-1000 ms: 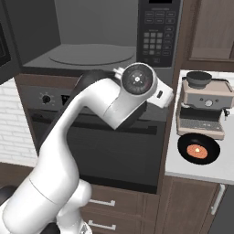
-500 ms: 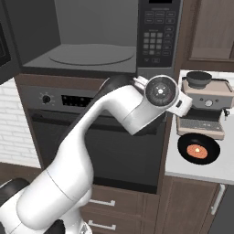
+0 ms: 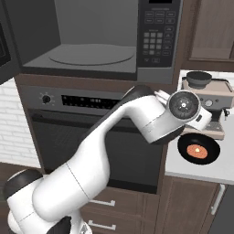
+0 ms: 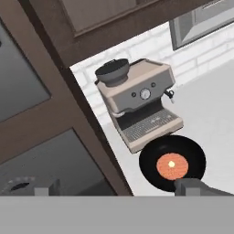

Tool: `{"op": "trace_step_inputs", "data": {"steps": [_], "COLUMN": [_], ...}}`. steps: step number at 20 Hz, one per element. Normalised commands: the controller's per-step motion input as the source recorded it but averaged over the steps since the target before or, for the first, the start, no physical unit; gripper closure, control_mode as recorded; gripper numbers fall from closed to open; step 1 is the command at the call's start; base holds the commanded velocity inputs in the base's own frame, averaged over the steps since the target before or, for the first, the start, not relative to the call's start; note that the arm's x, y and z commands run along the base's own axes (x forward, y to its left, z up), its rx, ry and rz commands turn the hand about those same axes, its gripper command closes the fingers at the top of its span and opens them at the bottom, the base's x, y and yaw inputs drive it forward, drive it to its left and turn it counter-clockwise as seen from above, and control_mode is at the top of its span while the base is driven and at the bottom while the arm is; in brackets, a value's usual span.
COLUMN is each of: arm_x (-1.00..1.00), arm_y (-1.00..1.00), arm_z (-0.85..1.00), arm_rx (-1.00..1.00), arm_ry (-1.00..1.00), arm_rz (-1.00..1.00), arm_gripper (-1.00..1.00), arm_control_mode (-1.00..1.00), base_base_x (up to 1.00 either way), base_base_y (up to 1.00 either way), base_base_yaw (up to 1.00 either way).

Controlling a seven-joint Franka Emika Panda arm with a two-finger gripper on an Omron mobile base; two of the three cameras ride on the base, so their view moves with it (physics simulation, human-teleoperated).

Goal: Open the microwave, place the bowl with waffle inside the microwave, then close the microwave door and turn it on.

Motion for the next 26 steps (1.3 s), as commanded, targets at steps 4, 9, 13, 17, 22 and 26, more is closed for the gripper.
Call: {"op": "trace_step_inputs", "data": {"steps": [4, 9, 13, 17, 22, 26], "arm_x": [0.04, 0.15, 0.22, 0.15, 0.12, 0.07], "arm_y": [-0.73, -0.63, -0.71, -0.85, -0.80, -0.44], "arm_z": [-0.71, -0.89, -0.78, -0.55, -0.27, 0.00], "arm_rx": [0.06, 0.17, 0.34, 0.38, 0.33, 0.28], "arm_ry": [0.18, 0.25, 0.26, 0.19, 0.12, 0.06], "arm_rz": [-0.06, -0.07, -0.08, -0.07, -0.07, -0.02], "arm_gripper": [-1.00, -1.00, -1.00, -1.00, -1.00, -1.00], "arm_control_mode": [-1.00, -1.00, -1.00, -1.00, -1.00, -1.00], "base_base_x": [0.00, 0.00, 0.00, 0.00, 0.00, 0.00], "base_base_y": [0.00, 0.00, 0.00, 0.00, 0.00, 0.00], "base_base_yaw": [0.00, 0.00, 0.00, 0.00, 0.00, 0.00]}}
